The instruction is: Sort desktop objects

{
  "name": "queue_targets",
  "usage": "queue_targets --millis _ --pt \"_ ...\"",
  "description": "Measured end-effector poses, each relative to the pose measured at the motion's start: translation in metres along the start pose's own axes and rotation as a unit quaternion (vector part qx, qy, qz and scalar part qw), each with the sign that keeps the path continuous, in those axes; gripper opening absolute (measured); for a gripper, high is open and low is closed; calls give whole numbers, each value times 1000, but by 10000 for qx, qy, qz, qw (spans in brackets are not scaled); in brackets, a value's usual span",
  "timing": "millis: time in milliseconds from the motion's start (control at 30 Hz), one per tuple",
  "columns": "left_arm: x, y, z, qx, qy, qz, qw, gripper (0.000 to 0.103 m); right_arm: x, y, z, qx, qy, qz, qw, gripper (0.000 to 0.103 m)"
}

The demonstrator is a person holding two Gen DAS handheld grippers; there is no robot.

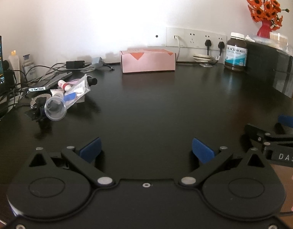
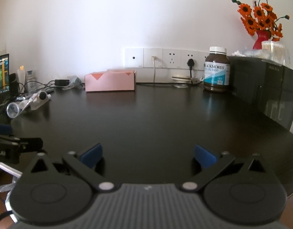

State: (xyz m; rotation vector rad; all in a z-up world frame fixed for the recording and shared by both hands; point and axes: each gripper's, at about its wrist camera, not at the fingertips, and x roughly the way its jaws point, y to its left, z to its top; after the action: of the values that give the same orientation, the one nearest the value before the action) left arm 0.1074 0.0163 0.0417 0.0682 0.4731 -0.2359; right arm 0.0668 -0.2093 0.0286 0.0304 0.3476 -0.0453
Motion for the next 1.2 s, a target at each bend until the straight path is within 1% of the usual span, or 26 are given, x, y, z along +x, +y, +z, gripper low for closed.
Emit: queue_targets --millis 100,333,533,667,933,1200 --pt "-1 0 -2 -21 -77 27 10000 103 1 4 -1 -24 -52 63 10000 102" --pt "2 -2 2 -108 -7 181 9998 103 3 10 1 -50 -49 128 9999 102" --pt "2 -2 1 -176 -59 229 9996 103 2 15 -5 -25 -249 65 9997 102" --pt "3 -4 0 -179 -91 288 9994 103 4 17 -5 -18 -272 58 9996 102" --pt "4 -3 2 -153 -58 247 9996 103 4 18 -5 8 -268 1 9996 102" --pt "5 -2 2 -128 -54 199 9997 103 3 17 -5 -11 -292 44 9996 102"
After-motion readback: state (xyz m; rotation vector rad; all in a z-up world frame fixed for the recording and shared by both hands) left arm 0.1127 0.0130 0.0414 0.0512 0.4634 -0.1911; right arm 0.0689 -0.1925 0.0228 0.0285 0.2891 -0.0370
